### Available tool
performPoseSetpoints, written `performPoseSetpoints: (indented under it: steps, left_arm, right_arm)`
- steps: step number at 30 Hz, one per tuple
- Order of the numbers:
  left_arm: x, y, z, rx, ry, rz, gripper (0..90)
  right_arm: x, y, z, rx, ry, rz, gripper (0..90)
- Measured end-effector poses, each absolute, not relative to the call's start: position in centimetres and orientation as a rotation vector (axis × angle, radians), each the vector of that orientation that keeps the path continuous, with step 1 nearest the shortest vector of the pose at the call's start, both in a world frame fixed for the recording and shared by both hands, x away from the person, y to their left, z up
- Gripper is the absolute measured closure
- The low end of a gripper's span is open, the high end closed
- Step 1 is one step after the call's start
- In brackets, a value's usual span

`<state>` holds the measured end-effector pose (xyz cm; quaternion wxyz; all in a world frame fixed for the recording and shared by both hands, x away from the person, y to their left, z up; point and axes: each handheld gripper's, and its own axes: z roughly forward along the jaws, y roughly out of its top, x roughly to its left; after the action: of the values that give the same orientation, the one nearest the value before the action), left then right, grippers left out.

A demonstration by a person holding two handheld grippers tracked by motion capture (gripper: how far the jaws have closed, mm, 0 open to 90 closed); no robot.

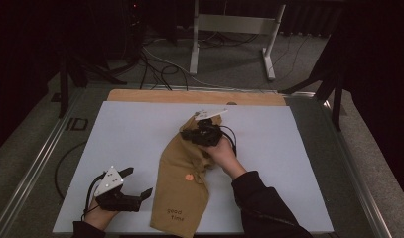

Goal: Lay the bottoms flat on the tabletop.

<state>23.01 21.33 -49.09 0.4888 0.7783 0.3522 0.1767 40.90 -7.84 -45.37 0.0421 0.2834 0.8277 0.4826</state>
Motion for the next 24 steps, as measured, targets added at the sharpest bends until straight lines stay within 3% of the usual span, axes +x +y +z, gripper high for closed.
performPoseSetpoints:
  steps: [3, 5, 7, 10, 16, 20, 24]
  left_arm:
    - [23.0, 21.3, -49.1, 1.895, 0.853, 0.424, 3.9]
    - [22.9, 21.3, -49.1, 1.894, 0.850, 0.427, 3.9]
    - [22.9, 21.3, -49.1, 1.895, 0.851, 0.426, 3.9]
    - [22.9, 21.3, -49.0, 1.894, 0.852, 0.430, 3.9]
    - [22.9, 21.3, -49.1, 1.899, 0.852, 0.435, 3.9]
    - [23.0, 21.2, -49.1, 1.901, 0.854, 0.427, 3.9]
    - [23.1, 21.2, -49.2, 1.905, 0.861, 0.422, 3.9]
  right_arm:
    - [41.0, -6.7, -46.3, 0.904, 2.572, 1.451, 82.9]
    - [40.9, -6.4, -46.6, 0.891, 2.601, 1.477, 72.0]
    - [40.5, -6.4, -46.2, 0.878, 2.617, 1.488, 54.9]
    - [40.0, -7.6, -44.6, 0.876, 2.575, 1.474, 49.0]
    - [40.3, -12.0, -43.2, 0.856, 2.516, 1.393, 55.6]
    - [41.0, -13.9, -45.3, 0.881, 2.538, 1.257, 61.6]
    - [41.8, -15.0, -48.1, 0.911, 2.584, 1.201, 60.3]
